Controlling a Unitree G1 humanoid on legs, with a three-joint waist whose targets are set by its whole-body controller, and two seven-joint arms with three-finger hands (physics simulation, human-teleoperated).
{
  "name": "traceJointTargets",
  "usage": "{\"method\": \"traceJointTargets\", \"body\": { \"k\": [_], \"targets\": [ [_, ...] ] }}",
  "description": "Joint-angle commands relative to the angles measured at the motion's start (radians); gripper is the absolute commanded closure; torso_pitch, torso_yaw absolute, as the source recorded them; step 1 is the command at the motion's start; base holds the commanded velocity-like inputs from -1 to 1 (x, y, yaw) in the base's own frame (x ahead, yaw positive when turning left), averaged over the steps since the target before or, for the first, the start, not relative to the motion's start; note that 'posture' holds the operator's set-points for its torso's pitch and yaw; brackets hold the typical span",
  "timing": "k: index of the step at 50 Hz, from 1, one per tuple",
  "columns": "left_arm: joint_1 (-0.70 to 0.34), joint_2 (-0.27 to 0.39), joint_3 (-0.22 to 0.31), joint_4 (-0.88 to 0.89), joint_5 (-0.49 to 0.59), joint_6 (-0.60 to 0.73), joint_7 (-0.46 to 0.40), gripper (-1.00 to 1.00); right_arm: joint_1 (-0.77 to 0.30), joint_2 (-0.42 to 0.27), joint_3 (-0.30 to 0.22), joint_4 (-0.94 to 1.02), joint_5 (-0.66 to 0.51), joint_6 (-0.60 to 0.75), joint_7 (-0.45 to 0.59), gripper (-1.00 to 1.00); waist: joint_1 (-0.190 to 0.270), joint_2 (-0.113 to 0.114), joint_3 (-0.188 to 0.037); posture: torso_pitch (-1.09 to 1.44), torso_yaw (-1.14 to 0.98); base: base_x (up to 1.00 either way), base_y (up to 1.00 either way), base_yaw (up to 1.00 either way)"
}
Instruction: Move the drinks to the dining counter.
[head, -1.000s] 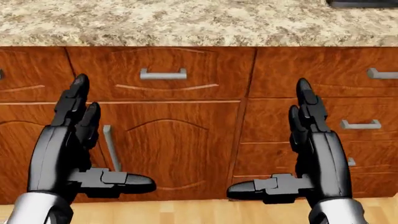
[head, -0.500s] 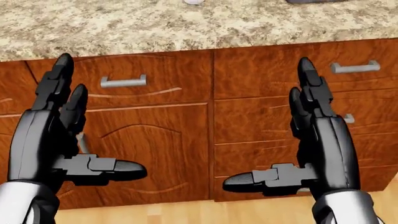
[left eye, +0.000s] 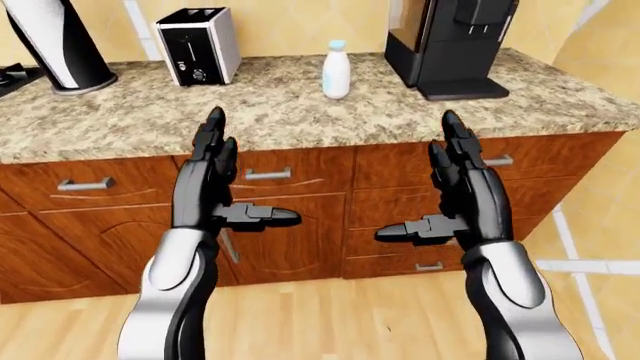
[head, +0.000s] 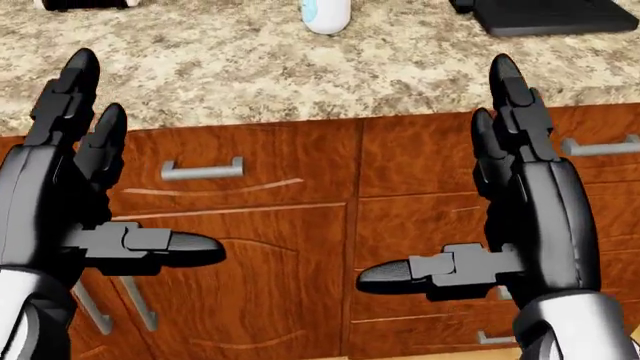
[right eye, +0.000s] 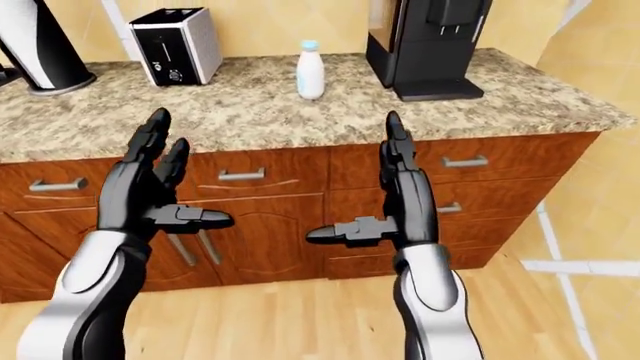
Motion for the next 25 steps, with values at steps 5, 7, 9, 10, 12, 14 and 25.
{"method": "traceJointTargets", "body": {
  "k": [5, 7, 9, 10, 12, 14, 25],
  "targets": [
    [-0.050, 0.019, 0.015, -0.068, -0.016, 0.036, 0.016, -1.00, -0.052, -0.005, -0.016, -0.077, 0.021, 0.047, -0.017, -1.00, -0.014, 0.015, -0.016, 0.00, 0.00, 0.58, 0.00, 0.00],
    [-0.058, 0.022, 0.011, -0.078, -0.015, 0.050, 0.020, -1.00, -0.058, -0.007, -0.026, -0.080, 0.031, 0.057, -0.026, -1.00, -0.011, 0.042, -0.040, 0.00, 0.00, 0.31, 0.00, 0.00],
    [-0.062, 0.024, 0.011, -0.085, -0.016, 0.058, 0.019, -1.00, -0.057, -0.008, -0.029, -0.080, 0.039, 0.058, -0.031, -1.00, 0.001, 0.042, -0.004, 0.00, 0.00, 0.29, 0.00, 0.00],
    [-0.065, 0.024, 0.011, -0.088, -0.016, 0.062, 0.020, -1.00, -0.058, -0.010, -0.029, -0.088, 0.043, 0.065, -0.033, -1.00, -0.005, 0.067, 0.009, 0.00, 0.00, 0.29, 0.00, 0.00],
    [-0.071, 0.025, 0.011, -0.101, -0.017, 0.077, 0.022, -1.00, -0.063, -0.013, -0.037, -0.099, 0.054, 0.077, -0.036, -1.00, -0.001, 0.074, -0.020, 0.00, 0.00, 0.31, 0.00, 0.00],
    [-0.067, 0.024, 0.009, -0.094, -0.014, 0.066, 0.020, -1.00, -0.066, -0.016, -0.044, -0.113, 0.065, 0.089, -0.041, -1.00, 0.002, 0.082, -0.010, 0.00, 0.00, 0.34, 0.00, 0.00],
    [-0.085, 0.025, 0.007, -0.124, -0.018, 0.104, 0.023, -1.00, -0.099, -0.038, -0.081, -0.174, 0.127, 0.152, -0.074, -1.00, -0.008, 0.002, -0.020, 0.00, 0.00, 0.11, -0.01, 0.00]
  ]
}}
